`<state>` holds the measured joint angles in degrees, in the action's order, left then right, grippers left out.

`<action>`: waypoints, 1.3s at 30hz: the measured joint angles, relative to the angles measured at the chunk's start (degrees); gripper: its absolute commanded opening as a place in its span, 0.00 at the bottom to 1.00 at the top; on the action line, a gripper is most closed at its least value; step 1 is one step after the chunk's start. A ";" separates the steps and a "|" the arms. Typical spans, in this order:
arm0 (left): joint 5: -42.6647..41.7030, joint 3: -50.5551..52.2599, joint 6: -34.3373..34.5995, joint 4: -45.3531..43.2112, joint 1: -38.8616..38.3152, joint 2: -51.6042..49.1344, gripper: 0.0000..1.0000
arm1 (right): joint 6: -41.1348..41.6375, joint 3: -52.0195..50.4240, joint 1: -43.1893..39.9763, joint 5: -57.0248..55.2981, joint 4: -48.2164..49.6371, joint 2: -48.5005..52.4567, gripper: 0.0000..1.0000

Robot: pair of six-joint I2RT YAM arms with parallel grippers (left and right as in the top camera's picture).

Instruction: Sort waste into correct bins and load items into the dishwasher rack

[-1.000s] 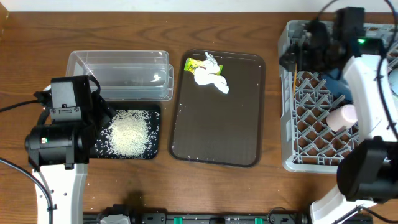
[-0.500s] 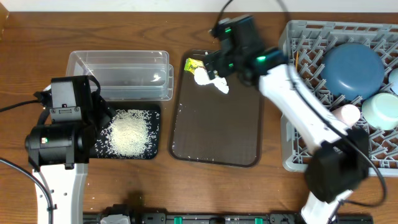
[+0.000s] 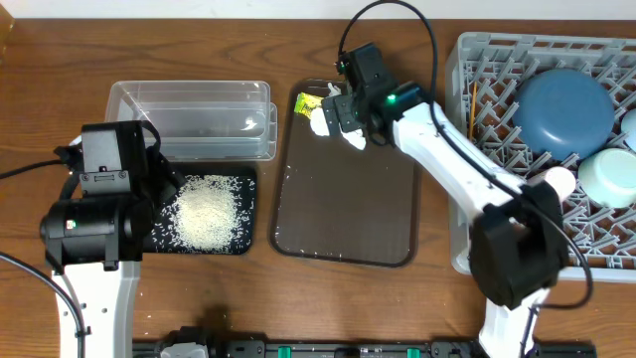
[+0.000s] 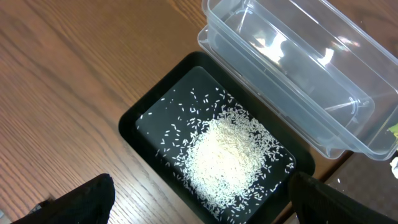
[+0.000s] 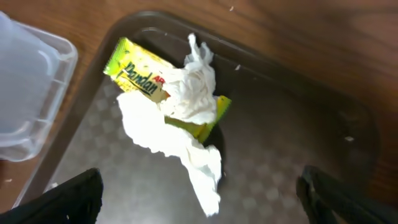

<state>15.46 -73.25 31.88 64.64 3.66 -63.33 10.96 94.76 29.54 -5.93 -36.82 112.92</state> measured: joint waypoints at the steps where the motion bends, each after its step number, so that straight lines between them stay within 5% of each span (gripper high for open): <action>1: 0.00 0.00 0.00 0.02 0.00 0.00 0.91 | 0.07 0.00 -0.02 -0.24 -0.98 -1.38 0.99; 6: 0.00 0.00 0.00 0.00 0.00 0.00 0.91 | 2.14 0.11 -2.34 -5.11 -6.34 -14.25 0.99; 11: 0.00 0.00 0.00 -0.02 0.00 0.00 0.91 | 4.26 1.31 -13.55 -7.04 -12.72 -23.43 0.99; 21: 0.00 0.00 0.00 0.00 0.00 0.00 0.91 | 5.22 1.07 -35.23 -5.77 -28.06 -22.62 0.99; 39: -0.70 0.00 0.37 -2.89 0.00 0.00 0.91 | 5.38 1.07 -38.73 -4.11 -28.13 -22.56 0.99</action>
<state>14.76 -73.25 32.25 61.76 3.66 -63.33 16.34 95.83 -9.19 -10.04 -64.95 90.37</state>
